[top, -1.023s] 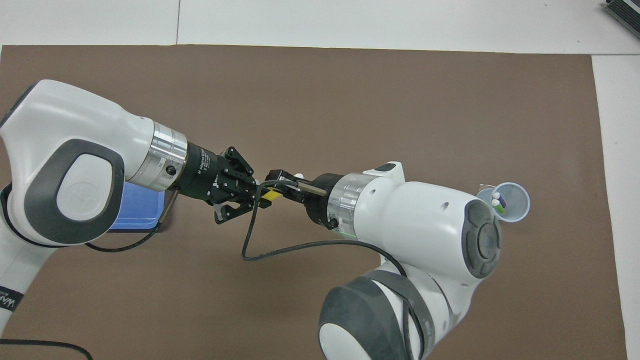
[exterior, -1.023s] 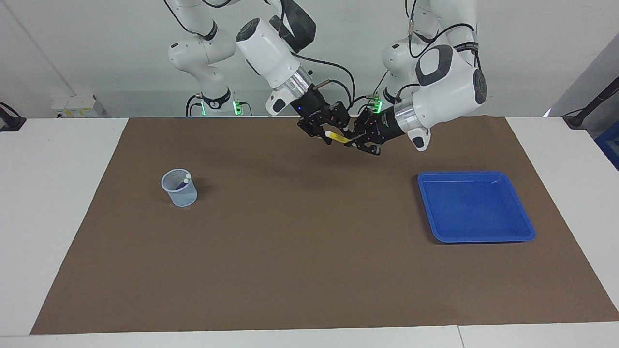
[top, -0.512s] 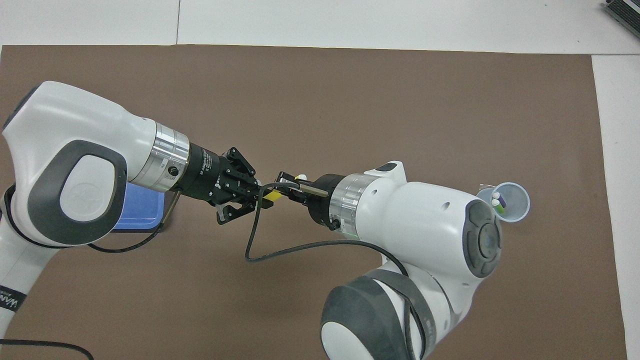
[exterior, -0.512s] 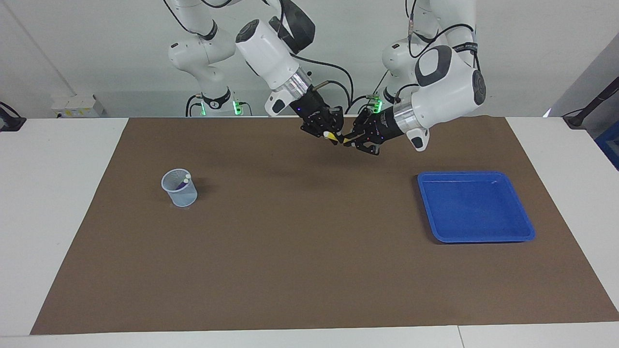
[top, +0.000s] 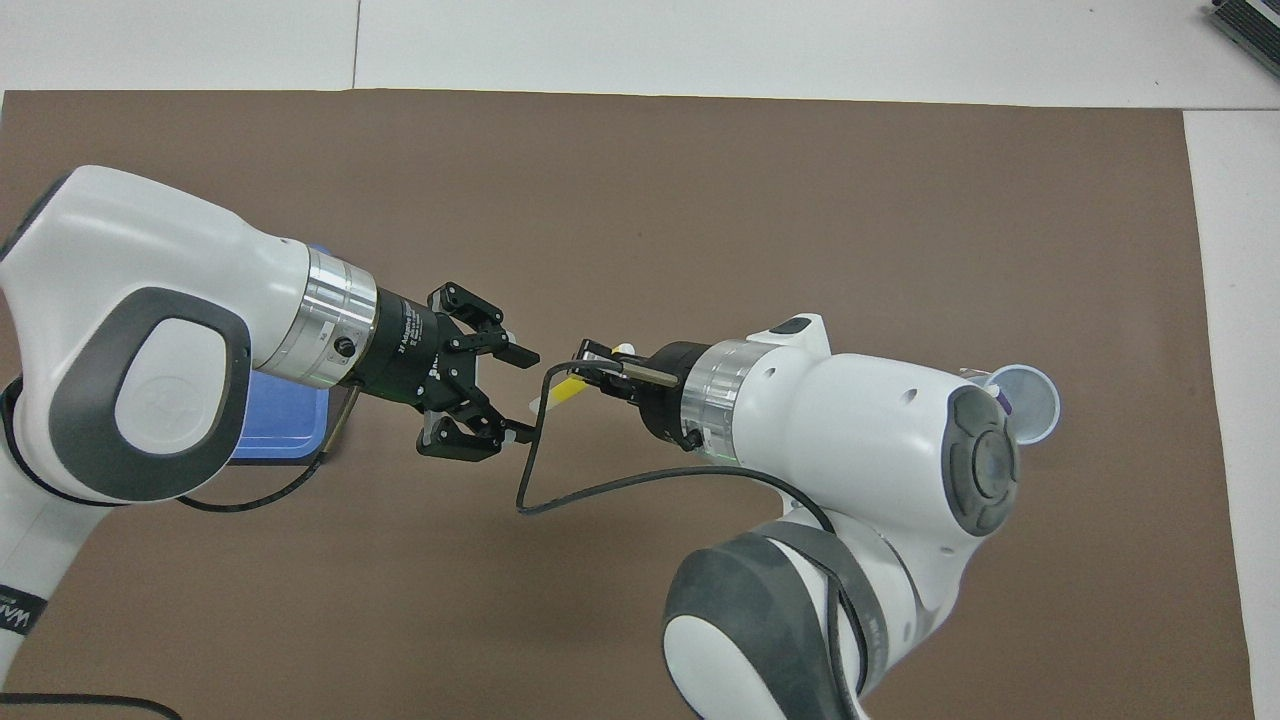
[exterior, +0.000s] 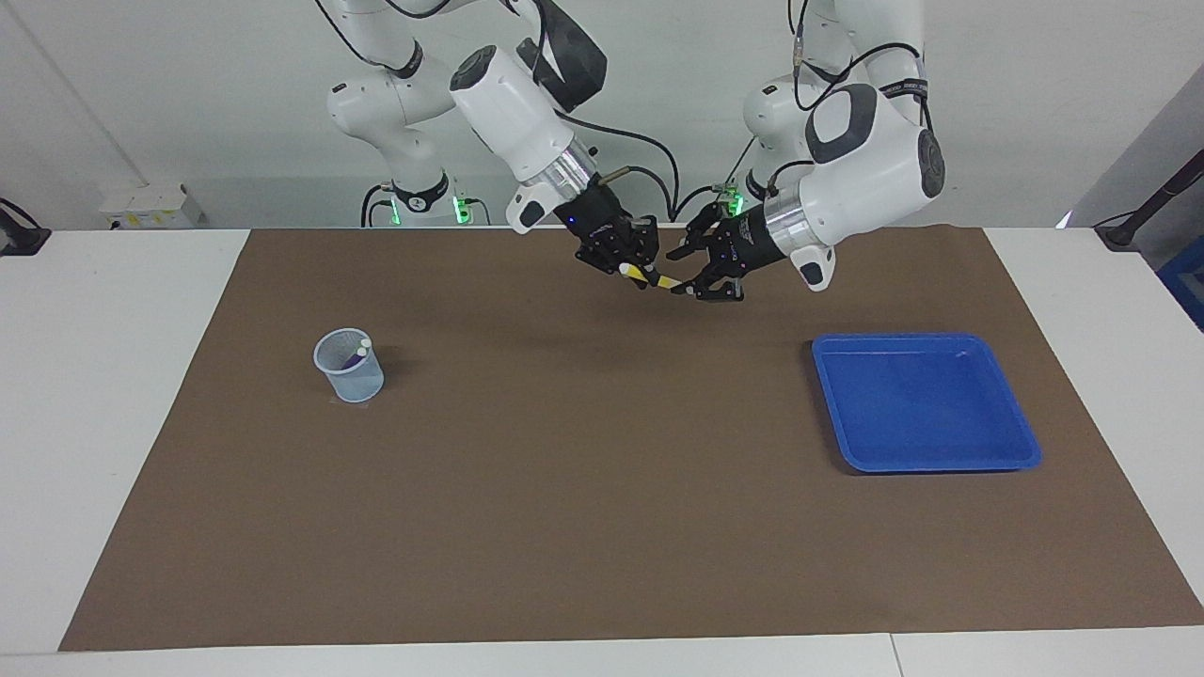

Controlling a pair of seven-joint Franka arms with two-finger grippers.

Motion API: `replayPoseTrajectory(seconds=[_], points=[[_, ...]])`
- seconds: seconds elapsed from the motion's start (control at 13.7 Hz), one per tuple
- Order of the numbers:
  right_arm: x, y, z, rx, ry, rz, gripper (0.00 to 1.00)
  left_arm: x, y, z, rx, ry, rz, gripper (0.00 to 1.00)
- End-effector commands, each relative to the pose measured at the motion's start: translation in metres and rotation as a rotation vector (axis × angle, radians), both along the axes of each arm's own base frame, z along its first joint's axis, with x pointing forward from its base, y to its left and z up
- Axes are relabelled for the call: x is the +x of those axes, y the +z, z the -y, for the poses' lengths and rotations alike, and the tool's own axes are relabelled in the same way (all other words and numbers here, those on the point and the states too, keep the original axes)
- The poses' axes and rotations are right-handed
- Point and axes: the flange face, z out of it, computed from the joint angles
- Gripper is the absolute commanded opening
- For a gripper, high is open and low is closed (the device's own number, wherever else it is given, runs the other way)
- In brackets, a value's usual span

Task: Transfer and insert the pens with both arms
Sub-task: 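Open the left gripper while the right gripper pulls the pen away, then carry the yellow pen to the cup while the left gripper returns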

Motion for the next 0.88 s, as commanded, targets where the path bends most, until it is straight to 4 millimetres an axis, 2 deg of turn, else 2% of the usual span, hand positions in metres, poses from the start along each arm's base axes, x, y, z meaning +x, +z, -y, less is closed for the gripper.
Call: replayPoseTrajectory(seconds=[0.0, 0.22, 0.37, 0.58, 0.8], points=[[0.009, -0.006, 0.045, -0.090, 0.140, 0.032, 0.00, -0.012, -0.001, -0.004, 0.009, -0.010, 0.043, 1.00], [0.021, -0.013, 0.099, -0.385, 0.422, 0.087, 0.00, -0.021, -0.012, -0.011, 0.008, -0.115, 0.110, 1.00], [0.023, -0.010, 0.137, -0.493, 0.564, 0.068, 0.00, -0.026, -0.020, -0.018, 0.003, -0.188, 0.163, 1.00], [0.022, -0.002, 0.200, -0.662, 0.767, 0.037, 0.00, -0.021, -0.027, -0.046, 0.027, -0.235, 0.218, 1.00], [0.031, -0.007, 0.262, -0.823, 0.978, 0.054, 0.00, -0.018, -0.036, -0.073, 0.090, -0.330, 0.272, 1.00]])
